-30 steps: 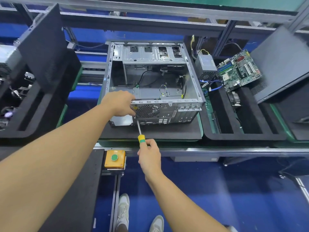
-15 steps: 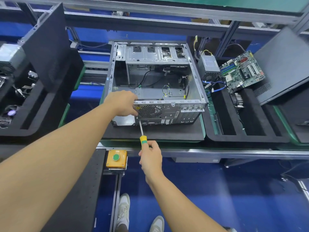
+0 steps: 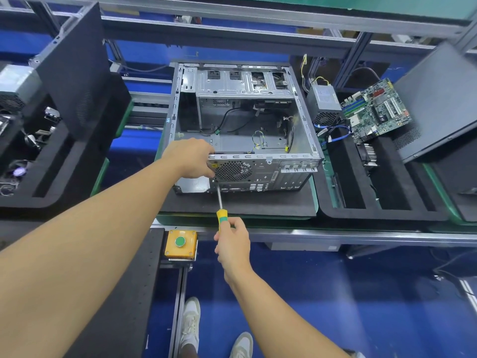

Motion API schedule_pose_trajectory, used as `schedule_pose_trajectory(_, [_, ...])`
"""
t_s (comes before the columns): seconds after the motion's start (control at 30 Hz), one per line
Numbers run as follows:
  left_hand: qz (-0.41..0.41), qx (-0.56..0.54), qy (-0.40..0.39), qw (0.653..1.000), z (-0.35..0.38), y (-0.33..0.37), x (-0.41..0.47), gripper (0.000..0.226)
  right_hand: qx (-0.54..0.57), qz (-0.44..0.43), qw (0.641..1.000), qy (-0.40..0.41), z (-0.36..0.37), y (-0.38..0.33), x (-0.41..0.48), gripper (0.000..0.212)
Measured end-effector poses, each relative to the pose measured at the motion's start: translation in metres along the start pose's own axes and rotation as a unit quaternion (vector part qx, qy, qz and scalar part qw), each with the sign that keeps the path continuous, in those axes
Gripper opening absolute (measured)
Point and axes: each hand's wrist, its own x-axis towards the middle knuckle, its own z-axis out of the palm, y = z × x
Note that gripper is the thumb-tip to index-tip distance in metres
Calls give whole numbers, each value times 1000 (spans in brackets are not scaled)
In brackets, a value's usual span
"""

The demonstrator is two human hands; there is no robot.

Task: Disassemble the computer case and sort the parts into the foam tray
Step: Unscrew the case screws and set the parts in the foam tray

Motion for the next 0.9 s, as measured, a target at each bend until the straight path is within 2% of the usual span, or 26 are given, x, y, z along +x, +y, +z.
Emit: schedule_pose_trajectory(0.9, [2, 5, -3, 1000, 3, -3, 3, 26, 44, 7, 999, 8, 5, -3, -6, 10])
